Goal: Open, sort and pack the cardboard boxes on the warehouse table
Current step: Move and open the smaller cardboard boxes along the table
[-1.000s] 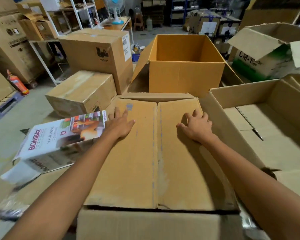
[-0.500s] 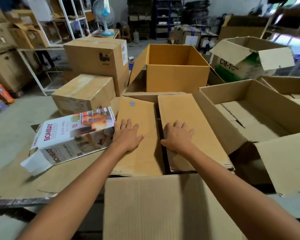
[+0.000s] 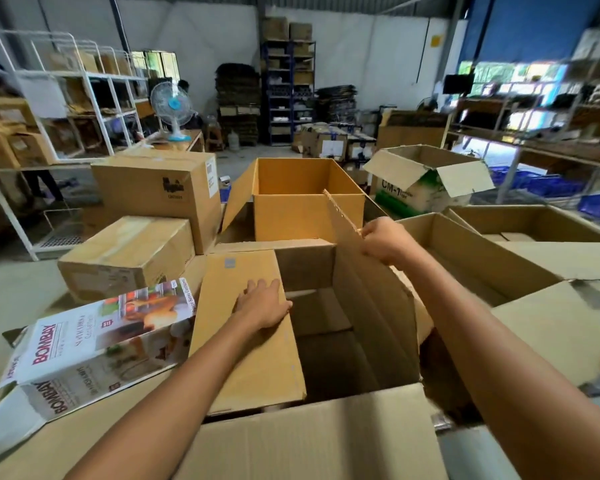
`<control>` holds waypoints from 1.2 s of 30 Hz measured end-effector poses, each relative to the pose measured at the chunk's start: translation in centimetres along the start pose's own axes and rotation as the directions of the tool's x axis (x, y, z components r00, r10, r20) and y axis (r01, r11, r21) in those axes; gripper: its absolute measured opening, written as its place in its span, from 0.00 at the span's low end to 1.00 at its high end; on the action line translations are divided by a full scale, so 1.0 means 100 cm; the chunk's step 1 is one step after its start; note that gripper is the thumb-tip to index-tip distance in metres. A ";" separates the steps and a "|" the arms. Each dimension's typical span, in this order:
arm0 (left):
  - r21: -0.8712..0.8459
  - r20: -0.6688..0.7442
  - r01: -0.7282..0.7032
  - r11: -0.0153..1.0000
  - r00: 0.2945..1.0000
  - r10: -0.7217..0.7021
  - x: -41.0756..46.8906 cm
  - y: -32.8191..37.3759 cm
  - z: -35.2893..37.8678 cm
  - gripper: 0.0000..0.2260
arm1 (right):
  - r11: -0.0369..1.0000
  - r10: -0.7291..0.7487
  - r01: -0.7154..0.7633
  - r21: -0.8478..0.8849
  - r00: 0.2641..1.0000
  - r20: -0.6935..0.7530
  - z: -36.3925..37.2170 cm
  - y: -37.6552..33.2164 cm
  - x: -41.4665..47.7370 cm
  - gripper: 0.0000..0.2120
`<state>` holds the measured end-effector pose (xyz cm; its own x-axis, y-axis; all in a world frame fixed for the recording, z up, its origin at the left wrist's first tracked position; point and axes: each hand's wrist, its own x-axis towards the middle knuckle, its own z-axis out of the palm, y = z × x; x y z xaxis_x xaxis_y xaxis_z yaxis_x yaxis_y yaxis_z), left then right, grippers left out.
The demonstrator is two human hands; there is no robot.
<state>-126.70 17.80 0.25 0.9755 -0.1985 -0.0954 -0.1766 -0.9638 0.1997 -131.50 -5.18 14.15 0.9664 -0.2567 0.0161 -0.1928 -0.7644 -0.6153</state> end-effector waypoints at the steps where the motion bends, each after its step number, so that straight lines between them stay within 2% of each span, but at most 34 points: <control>1: -0.007 0.002 -0.013 1.000 1.000 0.013 0.002 0.010 0.002 0.30 | 1.000 -0.001 0.001 -0.007 1.000 -0.018 -0.014 0.010 0.004 0.11; 3: -0.004 -0.002 -0.054 0.999 0.999 0.054 0.004 0.032 0.008 0.29 | 0.999 -0.001 -0.002 -0.054 0.999 -0.044 -0.040 0.032 0.008 0.13; 6: -0.036 -0.010 -0.136 0.990 0.991 0.136 0.006 0.069 0.025 0.26 | 0.996 0.022 -0.023 -0.087 1.000 -0.010 -0.066 0.081 0.018 0.12; 8: -0.176 0.012 -0.162 0.971 0.986 0.167 0.007 0.096 0.041 0.27 | 0.985 0.048 -0.047 -0.167 0.999 0.002 -0.070 0.119 0.026 0.10; 9: -0.294 0.050 -0.130 0.947 0.987 0.151 0.006 0.111 0.049 0.27 | 0.976 0.074 -0.070 -0.208 0.997 0.012 -0.067 0.137 0.029 0.09; 10: -0.448 0.115 -0.046 0.893 0.987 0.109 0.008 0.125 0.057 0.27 | 0.965 0.101 -0.091 -0.245 0.995 0.027 -0.063 0.151 0.029 0.08; 11: -0.604 0.187 0.066 0.794 0.980 0.061 0.009 0.140 0.065 0.27 | 0.957 0.124 -0.108 -0.268 0.992 0.040 -0.056 0.163 0.029 0.09; 12: -0.730 0.284 0.204 0.652 0.959 0.018 0.012 0.152 0.073 0.27 | 0.953 0.134 -0.117 -0.279 0.990 0.042 -0.048 0.173 0.028 0.12; 14: -0.844 0.410 0.396 0.362 0.911 -0.040 0.028 0.170 0.095 0.33 | 0.952 0.139 -0.132 -0.276 0.990 0.005 -0.033 0.188 0.029 0.19; 16: -0.886 0.403 0.408 0.221 0.912 -0.071 0.038 0.180 0.106 0.38 | 0.959 0.140 -0.142 -0.246 0.990 -0.027 -0.023 0.198 0.033 0.22; 17: -0.903 0.366 0.379 0.203 0.925 -0.098 0.038 0.185 0.106 0.36 | 0.964 0.137 -0.139 -0.226 0.990 -0.026 -0.020 0.201 0.035 0.23; 20: -0.933 0.259 0.299 0.200 0.944 -0.203 0.024 0.194 0.080 0.29 | 0.977 0.145 -0.143 -0.160 0.989 0.003 -0.013 0.198 0.042 0.27; 23: -0.942 0.171 0.234 0.241 0.951 -0.257 0.021 0.186 0.049 0.25 | 0.991 0.130 -0.127 -0.048 0.990 0.057 -0.004 0.191 0.048 0.28; 25: -0.928 0.126 0.216 0.304 0.949 -0.289 0.018 0.179 0.022 0.26 | 0.991 0.115 -0.121 0.050 0.987 0.116 0.011 0.186 0.048 0.29; 28: -0.876 0.078 0.220 0.430 0.943 -0.324 0.021 0.169 -0.008 0.15 | 0.964 0.115 -0.167 0.209 0.964 0.241 0.050 0.178 0.045 0.34; 30: -0.841 0.066 0.243 0.484 0.933 -0.353 0.025 0.167 -0.015 0.13 | 0.934 0.139 -0.242 0.263 0.923 0.358 0.080 0.176 0.042 0.35; 32: -0.802 0.049 0.259 0.537 0.926 -0.373 0.032 0.167 -0.009 0.16 | 0.934 0.106 -0.241 0.265 0.893 0.438 0.104 0.179 0.042 0.32; 36: -0.735 0.081 0.305 0.605 0.926 -0.368 0.042 0.183 0.030 0.18 | 0.965 0.005 -0.121 0.232 0.895 0.445 0.114 0.189 0.042 0.22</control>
<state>-126.19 -1.23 0.59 0.9578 0.1567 -0.2409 0.2874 -0.5131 0.8088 -129.12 -13.99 -6.40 0.9401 0.0292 -0.3398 -0.2636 -0.5698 -0.7784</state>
